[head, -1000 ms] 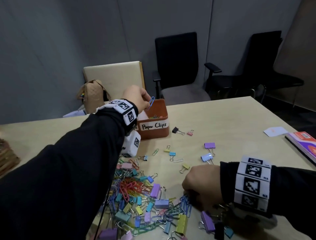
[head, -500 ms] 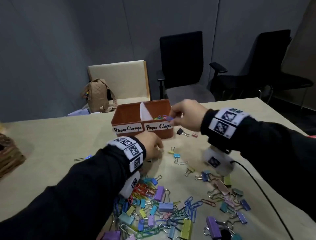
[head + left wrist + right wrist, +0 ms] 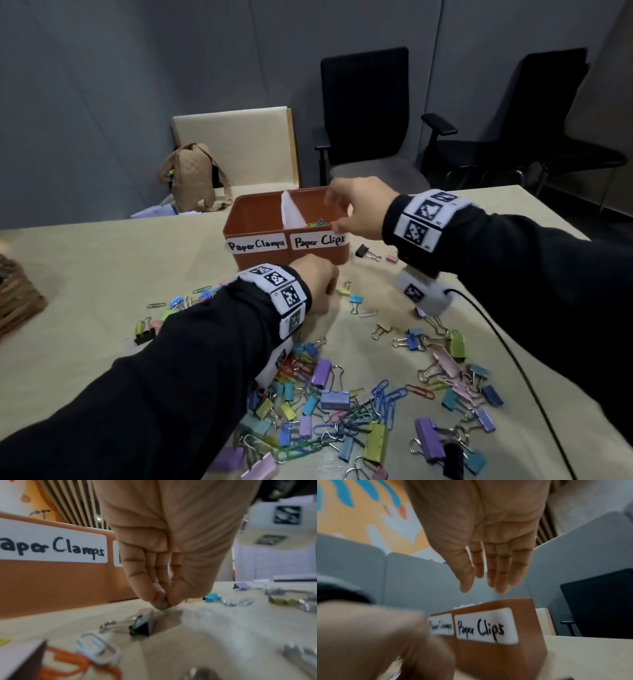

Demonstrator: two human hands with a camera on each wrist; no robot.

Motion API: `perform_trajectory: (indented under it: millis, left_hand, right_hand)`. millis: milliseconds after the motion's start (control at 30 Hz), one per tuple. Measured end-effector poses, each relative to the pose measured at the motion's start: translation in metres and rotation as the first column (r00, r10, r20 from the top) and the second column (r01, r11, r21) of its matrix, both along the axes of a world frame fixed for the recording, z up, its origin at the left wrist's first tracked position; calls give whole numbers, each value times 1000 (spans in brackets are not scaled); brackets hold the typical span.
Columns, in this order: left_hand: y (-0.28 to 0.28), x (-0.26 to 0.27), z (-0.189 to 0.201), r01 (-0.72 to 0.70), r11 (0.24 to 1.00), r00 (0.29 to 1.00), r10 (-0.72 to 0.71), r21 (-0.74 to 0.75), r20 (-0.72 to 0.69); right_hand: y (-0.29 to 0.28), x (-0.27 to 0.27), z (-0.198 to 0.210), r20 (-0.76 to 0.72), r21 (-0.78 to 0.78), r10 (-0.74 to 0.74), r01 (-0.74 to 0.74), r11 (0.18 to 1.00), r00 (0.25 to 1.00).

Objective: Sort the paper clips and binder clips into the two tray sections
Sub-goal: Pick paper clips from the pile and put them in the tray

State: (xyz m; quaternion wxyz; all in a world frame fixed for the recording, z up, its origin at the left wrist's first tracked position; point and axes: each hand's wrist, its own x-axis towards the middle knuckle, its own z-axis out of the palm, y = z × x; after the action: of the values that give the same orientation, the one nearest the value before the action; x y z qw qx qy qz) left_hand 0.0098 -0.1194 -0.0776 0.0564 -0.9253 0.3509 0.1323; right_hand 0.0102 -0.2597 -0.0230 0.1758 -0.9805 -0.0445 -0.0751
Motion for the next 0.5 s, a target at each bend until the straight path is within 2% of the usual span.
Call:
perform_trajectory:
  millis: [67,133,200,300,400,500]
  left_hand:
    - [4,2,9,-7,993,1000,10,-121,26]
    - [8,7,24,12,967,996,11,-256,87]
    - [12,15,40,18,913,987,49,-408,153]
    - [16,32,57,9,819,958,157,-574,238]
    - [18,47,63,-20,775,930,245,-631,273]
    - [20,50,63,-11,816,917,238,-578,319]
  right_hand:
    - [-9,-26,-7,-73,-80,46,-52,995,996]
    - [-16,-50,-14,-207,-95,87,-108,990,974]
    - [-17,-74,-20,-349,-79,157,-196,977,924]
    - [-5,-107,-31,-463,-70,292,-363,929,837]
    - [11,-124,-45,-563,-74,362,-481,873,743]
    - [22,-127,-54,-631,-136,355,-549,825,690]
